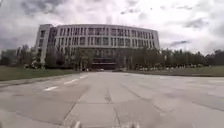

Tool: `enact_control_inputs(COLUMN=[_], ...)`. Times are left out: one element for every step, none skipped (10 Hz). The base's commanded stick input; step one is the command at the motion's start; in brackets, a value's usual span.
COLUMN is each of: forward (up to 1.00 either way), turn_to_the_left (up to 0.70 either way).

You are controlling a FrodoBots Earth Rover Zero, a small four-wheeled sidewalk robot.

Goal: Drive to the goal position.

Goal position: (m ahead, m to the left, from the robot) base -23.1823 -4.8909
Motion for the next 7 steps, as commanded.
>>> enact_control_inputs(forward=[0.00,0.00,0.00,0.00,0.00,0.00,0.00], turn_to_the_left=[-0.86,-0.86,-0.86,-0.86,-0.86,-0.86,-0.86])
